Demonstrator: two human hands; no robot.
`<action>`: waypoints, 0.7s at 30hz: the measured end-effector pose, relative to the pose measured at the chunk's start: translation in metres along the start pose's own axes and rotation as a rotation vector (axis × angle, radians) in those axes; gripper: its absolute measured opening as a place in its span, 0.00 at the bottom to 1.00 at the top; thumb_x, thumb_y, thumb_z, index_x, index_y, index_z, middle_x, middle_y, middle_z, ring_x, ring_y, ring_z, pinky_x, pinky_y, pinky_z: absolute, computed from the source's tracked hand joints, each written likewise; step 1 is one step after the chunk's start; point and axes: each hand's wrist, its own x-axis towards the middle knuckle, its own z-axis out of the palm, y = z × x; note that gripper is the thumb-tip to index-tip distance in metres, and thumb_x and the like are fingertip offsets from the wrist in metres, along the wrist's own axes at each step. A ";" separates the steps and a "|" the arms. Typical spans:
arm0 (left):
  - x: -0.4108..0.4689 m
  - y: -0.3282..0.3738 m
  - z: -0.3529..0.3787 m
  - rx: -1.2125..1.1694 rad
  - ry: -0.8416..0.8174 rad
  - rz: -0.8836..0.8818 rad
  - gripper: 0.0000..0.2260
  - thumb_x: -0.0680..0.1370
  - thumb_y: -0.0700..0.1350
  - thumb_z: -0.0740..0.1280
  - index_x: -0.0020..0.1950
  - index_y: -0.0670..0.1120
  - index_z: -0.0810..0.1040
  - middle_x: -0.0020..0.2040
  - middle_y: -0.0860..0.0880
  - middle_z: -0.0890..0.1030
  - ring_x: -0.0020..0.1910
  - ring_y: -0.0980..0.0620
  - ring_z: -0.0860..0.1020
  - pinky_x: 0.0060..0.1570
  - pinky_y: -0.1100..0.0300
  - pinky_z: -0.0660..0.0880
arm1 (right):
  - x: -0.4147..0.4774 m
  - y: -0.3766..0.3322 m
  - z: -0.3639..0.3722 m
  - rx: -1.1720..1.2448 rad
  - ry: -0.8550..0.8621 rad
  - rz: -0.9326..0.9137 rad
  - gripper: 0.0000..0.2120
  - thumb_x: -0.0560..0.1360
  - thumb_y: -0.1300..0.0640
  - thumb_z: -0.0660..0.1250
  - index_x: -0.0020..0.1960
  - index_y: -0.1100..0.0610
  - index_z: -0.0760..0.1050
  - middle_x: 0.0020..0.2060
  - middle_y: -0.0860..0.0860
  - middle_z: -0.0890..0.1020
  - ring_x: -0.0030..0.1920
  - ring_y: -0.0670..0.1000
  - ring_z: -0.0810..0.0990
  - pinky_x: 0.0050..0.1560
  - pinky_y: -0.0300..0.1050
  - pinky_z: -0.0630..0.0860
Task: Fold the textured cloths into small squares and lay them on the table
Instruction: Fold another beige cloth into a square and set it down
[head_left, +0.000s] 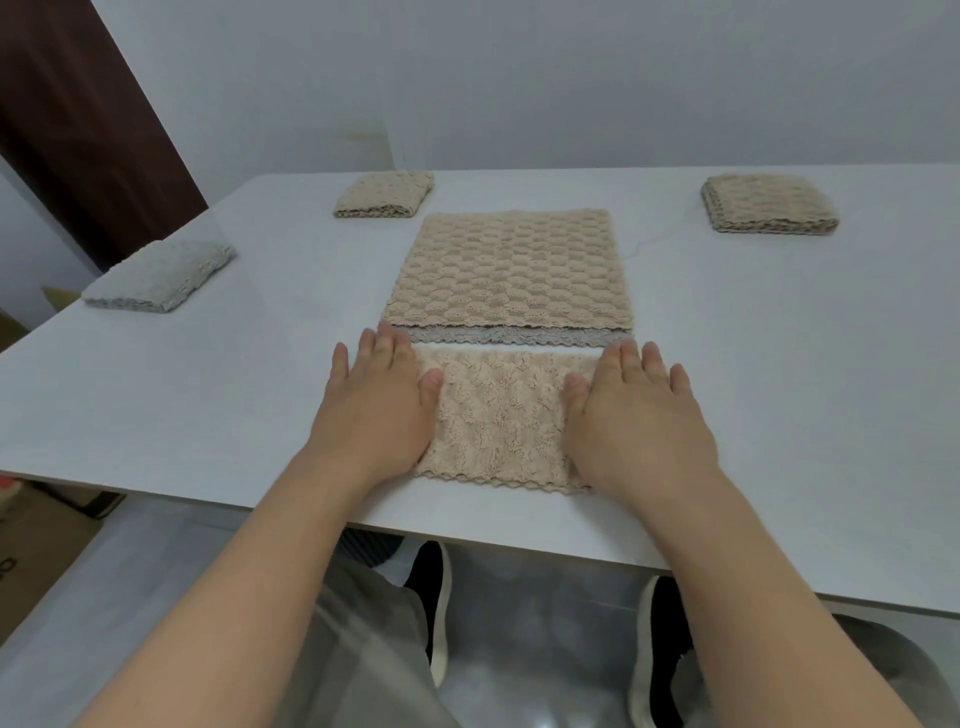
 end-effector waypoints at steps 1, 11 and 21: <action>-0.003 0.006 -0.003 -0.010 0.042 0.043 0.29 0.86 0.55 0.42 0.84 0.42 0.43 0.84 0.45 0.43 0.83 0.48 0.42 0.81 0.47 0.40 | -0.001 -0.006 -0.001 -0.005 0.033 -0.044 0.31 0.85 0.47 0.41 0.82 0.63 0.44 0.82 0.57 0.49 0.82 0.56 0.45 0.81 0.57 0.42; -0.004 0.031 0.013 -0.105 -0.023 0.316 0.26 0.87 0.55 0.43 0.84 0.50 0.46 0.84 0.54 0.47 0.82 0.56 0.43 0.81 0.56 0.41 | 0.001 -0.033 0.022 0.002 0.025 -0.240 0.29 0.85 0.48 0.42 0.83 0.58 0.47 0.83 0.53 0.51 0.82 0.53 0.46 0.81 0.53 0.44; 0.000 -0.007 0.010 -0.095 -0.070 0.134 0.28 0.86 0.56 0.42 0.84 0.47 0.43 0.84 0.52 0.44 0.82 0.54 0.42 0.81 0.54 0.41 | -0.002 0.000 0.010 -0.003 -0.035 -0.082 0.31 0.85 0.44 0.40 0.83 0.60 0.45 0.83 0.53 0.48 0.82 0.52 0.44 0.81 0.51 0.41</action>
